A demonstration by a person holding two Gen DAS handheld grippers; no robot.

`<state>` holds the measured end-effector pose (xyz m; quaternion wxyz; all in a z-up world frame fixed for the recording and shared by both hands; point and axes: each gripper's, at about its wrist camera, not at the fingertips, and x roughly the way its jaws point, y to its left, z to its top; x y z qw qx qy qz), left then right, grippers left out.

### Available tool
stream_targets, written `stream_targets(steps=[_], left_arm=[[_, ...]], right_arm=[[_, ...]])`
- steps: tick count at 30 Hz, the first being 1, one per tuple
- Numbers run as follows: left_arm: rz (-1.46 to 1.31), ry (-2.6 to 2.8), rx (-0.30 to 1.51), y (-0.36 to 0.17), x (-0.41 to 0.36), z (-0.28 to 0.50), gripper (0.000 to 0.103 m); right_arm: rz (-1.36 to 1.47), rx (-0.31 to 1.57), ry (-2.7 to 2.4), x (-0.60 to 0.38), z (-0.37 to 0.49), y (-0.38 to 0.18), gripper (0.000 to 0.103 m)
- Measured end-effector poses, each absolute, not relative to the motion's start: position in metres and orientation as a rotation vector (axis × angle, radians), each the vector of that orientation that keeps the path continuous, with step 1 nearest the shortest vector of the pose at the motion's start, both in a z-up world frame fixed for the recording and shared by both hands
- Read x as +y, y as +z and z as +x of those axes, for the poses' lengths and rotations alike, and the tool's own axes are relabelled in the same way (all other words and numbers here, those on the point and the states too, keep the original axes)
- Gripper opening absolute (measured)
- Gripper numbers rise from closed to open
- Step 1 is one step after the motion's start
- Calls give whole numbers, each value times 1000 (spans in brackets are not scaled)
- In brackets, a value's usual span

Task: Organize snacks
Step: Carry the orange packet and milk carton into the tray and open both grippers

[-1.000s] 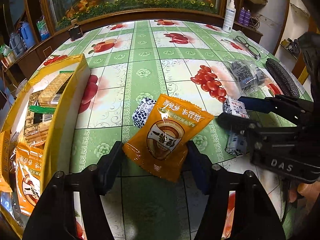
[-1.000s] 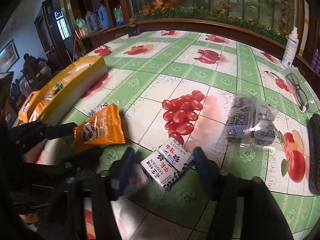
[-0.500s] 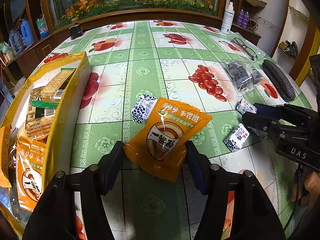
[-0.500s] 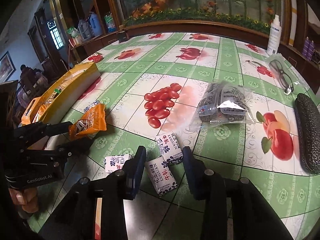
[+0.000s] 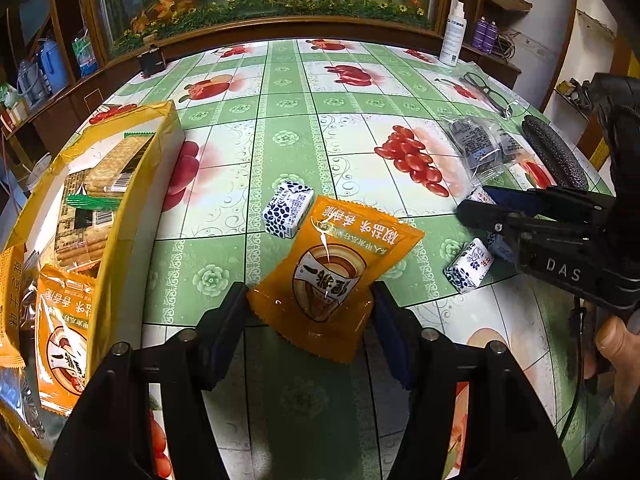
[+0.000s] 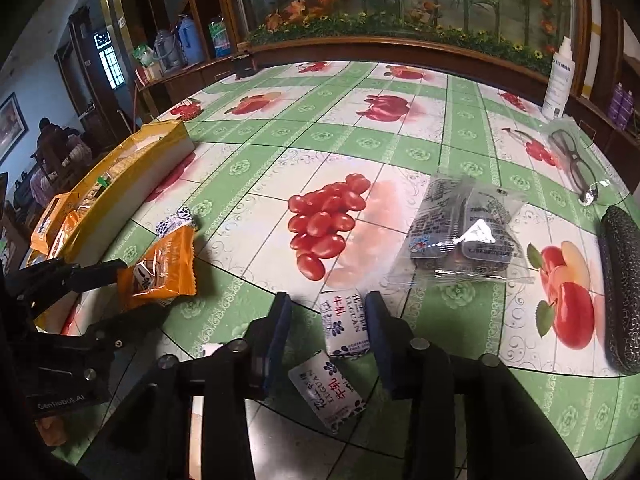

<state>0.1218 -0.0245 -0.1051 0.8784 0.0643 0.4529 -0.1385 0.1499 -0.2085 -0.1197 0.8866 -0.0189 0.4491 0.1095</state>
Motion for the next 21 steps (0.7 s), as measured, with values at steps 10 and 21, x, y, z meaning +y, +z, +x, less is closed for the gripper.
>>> stream_targets(steps=[10, 21], left_arm=[[91, -321, 906, -94, -17, 119, 41], [28, -318, 859, -75, 5, 101, 38]], right_arm=[[117, 839, 254, -230, 133, -94, 20], [174, 776, 312, -225, 115, -66, 20]])
